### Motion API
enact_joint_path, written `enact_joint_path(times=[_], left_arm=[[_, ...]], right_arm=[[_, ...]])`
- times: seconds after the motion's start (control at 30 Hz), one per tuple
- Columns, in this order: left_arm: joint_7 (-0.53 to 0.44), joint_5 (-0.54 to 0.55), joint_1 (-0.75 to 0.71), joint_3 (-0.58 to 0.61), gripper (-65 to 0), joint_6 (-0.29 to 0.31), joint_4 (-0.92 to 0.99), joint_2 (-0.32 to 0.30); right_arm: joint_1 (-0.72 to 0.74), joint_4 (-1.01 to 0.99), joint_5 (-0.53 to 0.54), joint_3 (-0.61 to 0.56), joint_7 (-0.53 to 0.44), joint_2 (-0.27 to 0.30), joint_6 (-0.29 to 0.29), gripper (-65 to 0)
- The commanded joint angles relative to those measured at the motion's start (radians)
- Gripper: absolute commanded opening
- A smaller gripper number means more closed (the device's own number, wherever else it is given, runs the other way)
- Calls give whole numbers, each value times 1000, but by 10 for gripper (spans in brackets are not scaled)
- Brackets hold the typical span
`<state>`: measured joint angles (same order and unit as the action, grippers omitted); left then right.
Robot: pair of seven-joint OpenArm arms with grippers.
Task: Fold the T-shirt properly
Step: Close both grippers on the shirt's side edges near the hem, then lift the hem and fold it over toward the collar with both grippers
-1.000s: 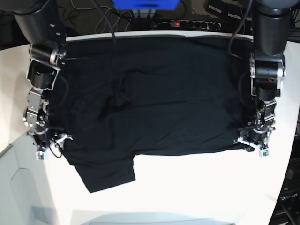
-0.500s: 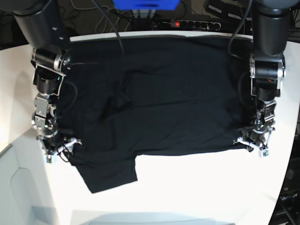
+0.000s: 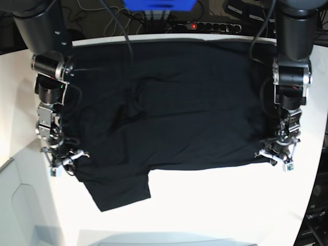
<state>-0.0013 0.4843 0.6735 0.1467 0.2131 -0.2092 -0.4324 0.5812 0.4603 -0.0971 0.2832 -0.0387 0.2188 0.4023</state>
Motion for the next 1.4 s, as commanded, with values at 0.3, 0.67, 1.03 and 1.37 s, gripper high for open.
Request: enact_joint_path(times=[0.3, 0.67, 1.03, 1.37], left_arm=[[22, 7, -5, -6, -650, -2, -17, -12], [24, 14, -93, -31, -650, -10, -213, -23], [231, 55, -358, -371, -650, -4, -704, -15], [423, 64, -492, -537, -650, -7, -1021, 16]], right_arm=[[-48, 217, 0, -19, 27, -2, 2, -650], [-215, 546, 1, -6, 29, -34, 1, -650], [-309, 650, 1, 130, 23, -71, 4, -650], [-439, 849, 84, 129, 27, -88, 4, -650]])
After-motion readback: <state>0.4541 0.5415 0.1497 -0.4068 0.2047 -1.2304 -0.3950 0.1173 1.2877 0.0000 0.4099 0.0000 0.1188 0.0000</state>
